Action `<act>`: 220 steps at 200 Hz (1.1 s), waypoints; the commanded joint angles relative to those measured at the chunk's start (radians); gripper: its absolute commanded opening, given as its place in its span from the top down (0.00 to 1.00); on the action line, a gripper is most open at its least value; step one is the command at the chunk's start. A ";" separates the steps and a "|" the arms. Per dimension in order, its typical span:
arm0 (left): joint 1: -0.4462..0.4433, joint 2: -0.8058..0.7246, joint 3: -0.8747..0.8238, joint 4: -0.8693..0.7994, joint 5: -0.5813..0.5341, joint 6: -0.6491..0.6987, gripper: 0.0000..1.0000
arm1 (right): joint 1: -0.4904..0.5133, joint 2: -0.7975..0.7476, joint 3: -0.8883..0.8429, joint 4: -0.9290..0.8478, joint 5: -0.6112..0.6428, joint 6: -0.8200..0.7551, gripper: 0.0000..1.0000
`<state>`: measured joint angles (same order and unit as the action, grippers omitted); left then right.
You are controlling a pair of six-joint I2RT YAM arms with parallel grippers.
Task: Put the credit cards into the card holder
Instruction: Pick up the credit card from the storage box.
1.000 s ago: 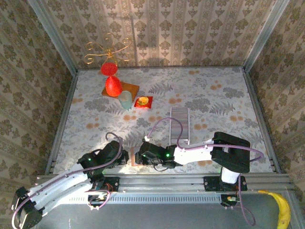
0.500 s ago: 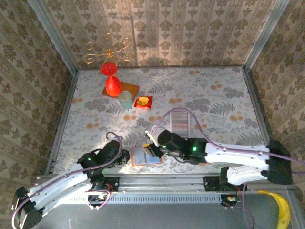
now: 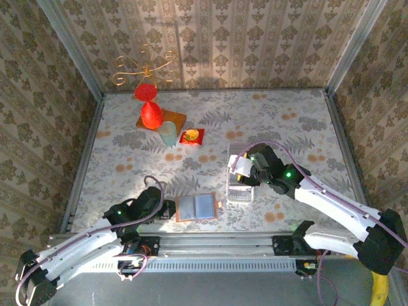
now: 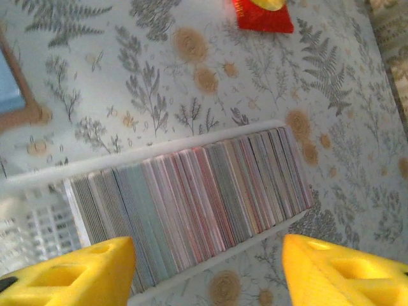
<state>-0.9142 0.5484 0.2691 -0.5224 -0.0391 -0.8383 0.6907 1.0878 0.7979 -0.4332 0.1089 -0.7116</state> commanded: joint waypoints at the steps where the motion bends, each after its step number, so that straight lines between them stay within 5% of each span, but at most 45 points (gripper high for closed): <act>1: 0.008 0.001 0.024 0.023 0.023 0.031 0.76 | 0.000 -0.015 -0.038 -0.033 -0.085 -0.228 0.31; 162: 0.015 0.009 0.000 0.042 0.051 0.019 0.77 | 0.041 0.240 -0.100 0.155 -0.008 -0.385 0.27; 220: 0.016 0.008 -0.001 0.045 0.054 0.013 0.78 | 0.056 0.250 -0.086 0.132 0.008 -0.388 0.46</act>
<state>-0.9070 0.5564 0.2691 -0.4782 0.0044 -0.8330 0.7429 1.3437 0.6968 -0.2951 0.0834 -1.0874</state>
